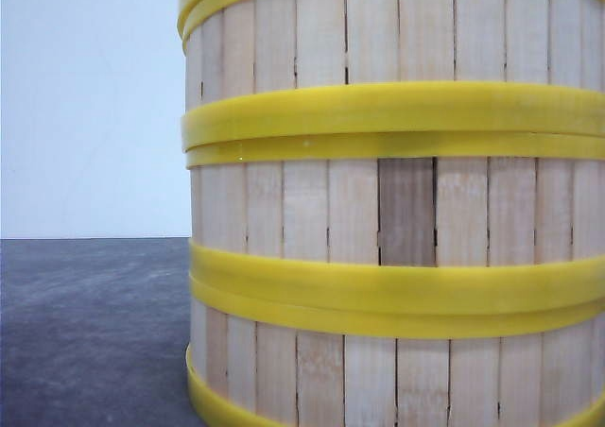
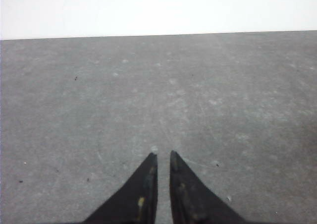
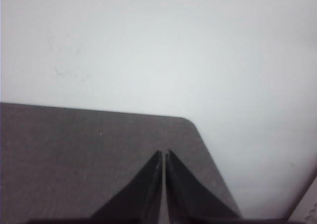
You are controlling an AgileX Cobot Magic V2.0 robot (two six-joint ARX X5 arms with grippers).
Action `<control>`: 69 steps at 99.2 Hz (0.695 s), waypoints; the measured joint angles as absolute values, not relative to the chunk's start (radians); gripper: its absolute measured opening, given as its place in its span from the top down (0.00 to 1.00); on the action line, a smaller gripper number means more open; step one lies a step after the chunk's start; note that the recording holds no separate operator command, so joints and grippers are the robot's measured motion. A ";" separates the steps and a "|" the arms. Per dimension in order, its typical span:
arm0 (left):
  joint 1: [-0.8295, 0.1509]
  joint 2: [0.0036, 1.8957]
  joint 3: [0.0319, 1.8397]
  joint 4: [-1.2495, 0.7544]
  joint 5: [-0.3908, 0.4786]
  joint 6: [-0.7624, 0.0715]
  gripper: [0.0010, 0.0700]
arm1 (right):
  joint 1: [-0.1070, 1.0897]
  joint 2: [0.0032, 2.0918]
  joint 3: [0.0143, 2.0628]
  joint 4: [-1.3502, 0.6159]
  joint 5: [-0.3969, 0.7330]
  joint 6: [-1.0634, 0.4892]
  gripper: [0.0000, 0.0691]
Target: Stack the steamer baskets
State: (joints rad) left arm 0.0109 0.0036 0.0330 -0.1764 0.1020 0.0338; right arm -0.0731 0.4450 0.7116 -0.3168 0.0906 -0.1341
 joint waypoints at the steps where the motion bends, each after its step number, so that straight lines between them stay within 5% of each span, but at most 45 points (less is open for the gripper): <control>1: 0.011 0.004 0.033 -0.176 0.102 0.034 0.99 | -0.076 0.438 0.696 -0.310 0.086 -0.134 0.99; 36: 0.011 0.004 0.033 -0.176 0.102 0.034 0.99 | -0.087 0.156 0.227 -0.172 0.073 -0.096 0.99; 69: 0.011 0.004 0.033 -0.176 0.102 0.034 0.99 | -0.064 0.038 0.024 -0.092 0.074 -0.026 0.99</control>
State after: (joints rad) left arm 0.0109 0.0036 0.0330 -0.1764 0.1024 0.0338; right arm -0.0643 0.0376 0.0238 -0.0917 0.0742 -0.0261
